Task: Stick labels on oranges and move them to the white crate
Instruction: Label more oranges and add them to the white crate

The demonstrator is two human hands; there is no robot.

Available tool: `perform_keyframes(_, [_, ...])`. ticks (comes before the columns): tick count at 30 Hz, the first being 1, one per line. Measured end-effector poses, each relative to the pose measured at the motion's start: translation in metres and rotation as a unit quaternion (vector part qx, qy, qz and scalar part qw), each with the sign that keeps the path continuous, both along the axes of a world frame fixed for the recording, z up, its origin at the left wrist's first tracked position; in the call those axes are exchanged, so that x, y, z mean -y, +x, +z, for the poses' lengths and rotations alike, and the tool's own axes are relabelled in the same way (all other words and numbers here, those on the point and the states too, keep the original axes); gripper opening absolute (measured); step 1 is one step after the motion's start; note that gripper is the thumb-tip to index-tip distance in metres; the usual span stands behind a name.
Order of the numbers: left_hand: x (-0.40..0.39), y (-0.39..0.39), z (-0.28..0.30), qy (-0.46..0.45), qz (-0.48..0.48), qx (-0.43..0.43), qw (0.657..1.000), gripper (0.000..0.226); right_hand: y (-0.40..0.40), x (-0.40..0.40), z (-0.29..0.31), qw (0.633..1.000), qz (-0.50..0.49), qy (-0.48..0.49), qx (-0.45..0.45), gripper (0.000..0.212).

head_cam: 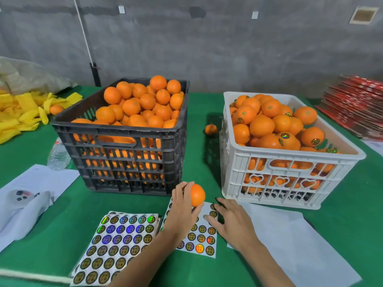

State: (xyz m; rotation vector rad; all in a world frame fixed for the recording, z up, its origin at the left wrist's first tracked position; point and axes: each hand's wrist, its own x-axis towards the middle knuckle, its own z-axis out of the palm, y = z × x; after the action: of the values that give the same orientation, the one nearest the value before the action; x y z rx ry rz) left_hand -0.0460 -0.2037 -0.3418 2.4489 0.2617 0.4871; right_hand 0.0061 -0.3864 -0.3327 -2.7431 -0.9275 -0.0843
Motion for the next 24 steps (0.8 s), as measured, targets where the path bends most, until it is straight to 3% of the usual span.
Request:
perform_keyframes(3, [-0.001,-0.001,-0.004,0.003,-0.005,0.004,1.000,0.071,-0.001,-0.001,-0.003,0.999,0.013,-0.018,0.032,0.065])
perform_keyframes(7, [-0.001,-0.001,-0.006,0.007,-0.007,0.014,1.000,0.072,-0.009,-0.002,-0.005,0.993,0.027,0.054,0.097,0.033])
perform_keyframes(11, [-0.002,-0.002,-0.006,0.009,-0.007,0.018,1.000,0.072,-0.012,-0.005,-0.005,0.987,0.005,0.155,0.028,0.028])
perform_keyframes(13, [-0.002,-0.002,-0.006,0.008,-0.004,0.019,1.000,0.072,-0.012,-0.007,-0.005,0.983,0.001,0.178,0.035,0.024])
perform_keyframes(24, [-0.003,-0.001,-0.007,-0.018,0.002,0.006,1.000,0.075,-0.008,-0.002,-0.009,0.971,0.080,0.108,0.199,0.018])
